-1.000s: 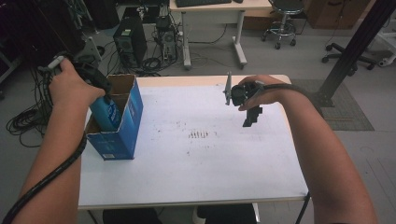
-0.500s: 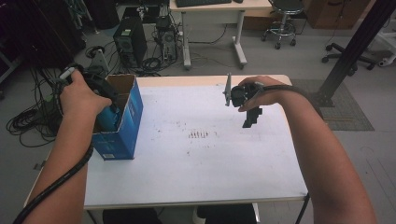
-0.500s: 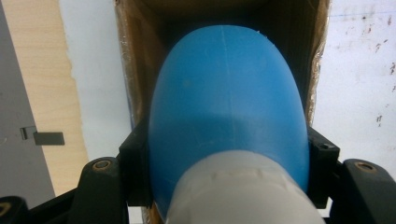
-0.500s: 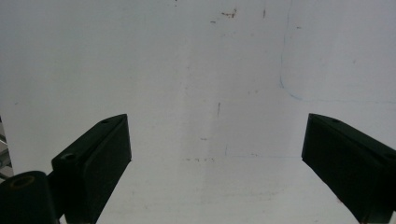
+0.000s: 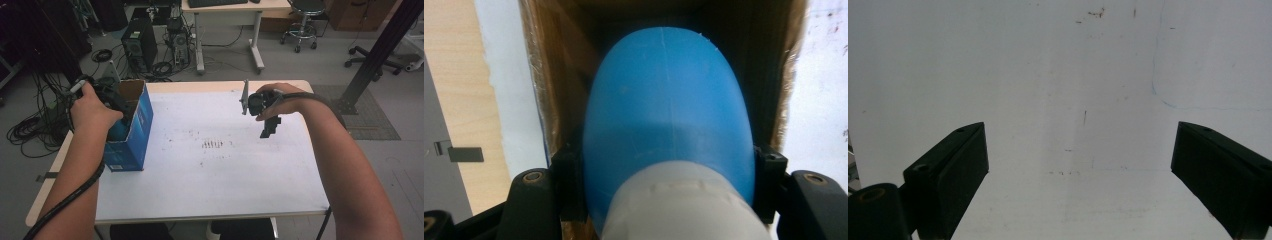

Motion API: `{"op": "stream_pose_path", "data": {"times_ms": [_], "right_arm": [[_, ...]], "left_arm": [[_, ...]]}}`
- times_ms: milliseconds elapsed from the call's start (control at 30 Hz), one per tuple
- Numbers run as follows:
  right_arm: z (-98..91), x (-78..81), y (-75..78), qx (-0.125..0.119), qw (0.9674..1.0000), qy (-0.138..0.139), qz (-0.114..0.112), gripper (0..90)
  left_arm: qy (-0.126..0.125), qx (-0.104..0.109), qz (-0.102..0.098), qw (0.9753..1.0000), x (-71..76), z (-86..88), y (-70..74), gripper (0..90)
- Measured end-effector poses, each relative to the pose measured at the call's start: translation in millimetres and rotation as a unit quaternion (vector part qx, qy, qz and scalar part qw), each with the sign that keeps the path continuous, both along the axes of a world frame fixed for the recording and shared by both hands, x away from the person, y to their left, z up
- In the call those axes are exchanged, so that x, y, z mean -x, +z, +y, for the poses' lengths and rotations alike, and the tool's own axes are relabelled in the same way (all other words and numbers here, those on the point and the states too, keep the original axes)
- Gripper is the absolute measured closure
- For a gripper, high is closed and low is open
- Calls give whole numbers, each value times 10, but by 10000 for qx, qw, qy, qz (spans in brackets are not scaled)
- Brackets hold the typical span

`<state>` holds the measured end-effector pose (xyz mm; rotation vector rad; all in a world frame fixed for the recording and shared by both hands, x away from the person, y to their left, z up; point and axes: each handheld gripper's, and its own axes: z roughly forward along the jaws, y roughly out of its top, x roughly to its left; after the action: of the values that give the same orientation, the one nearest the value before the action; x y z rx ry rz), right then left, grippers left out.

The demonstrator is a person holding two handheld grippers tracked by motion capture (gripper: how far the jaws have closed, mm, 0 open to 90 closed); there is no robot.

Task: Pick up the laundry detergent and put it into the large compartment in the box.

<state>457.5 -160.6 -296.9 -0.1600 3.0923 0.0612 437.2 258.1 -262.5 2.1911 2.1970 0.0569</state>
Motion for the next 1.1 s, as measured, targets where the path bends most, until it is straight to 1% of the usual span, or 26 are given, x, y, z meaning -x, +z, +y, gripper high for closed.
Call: {"op": "stream_pose_path", "data": {"times_ms": [33, 133, 200, 500, 700, 767, 900, 1100], "right_arm": [[-4, 3, -4, 10, 10000, -22, 5, 84], [-8, 3, -10, 7, 10000, -5, 3, 84], [-10, 5, -8, -3, 10000, -7, 1, 84], [-21, 15, -25, -5, 10000, -15, 10, 83], [-31, 20, -34, 37, 10000, -48, 18, 84], [-33, 18, -28, -5, 10000, -31, 7, 84], [-36, 16, -24, -16, 10000, -35, 0, 84], [-44, 18, -20, -4, 10000, -64, 0, 84]], "left_arm": [[10, 8, 11, 10000, 1, 3, -34, 374], [-1, 7, 14, 10000, 2, 7, -59, 374], [1, -33, 28, 10000, 1, 4, -101, 374], [9, -28, 88, 10000, 6, 26, -190, 374], [-9, -28, 77, 10000, 10, 25, -187, 373], [-18, -23, 95, 10000, 10, 30, -198, 373], [-21, 0, 63, 10000, 11, 38, -205, 373], [-13, -4, 70, 10000, 5, 33, -210, 372]]}}
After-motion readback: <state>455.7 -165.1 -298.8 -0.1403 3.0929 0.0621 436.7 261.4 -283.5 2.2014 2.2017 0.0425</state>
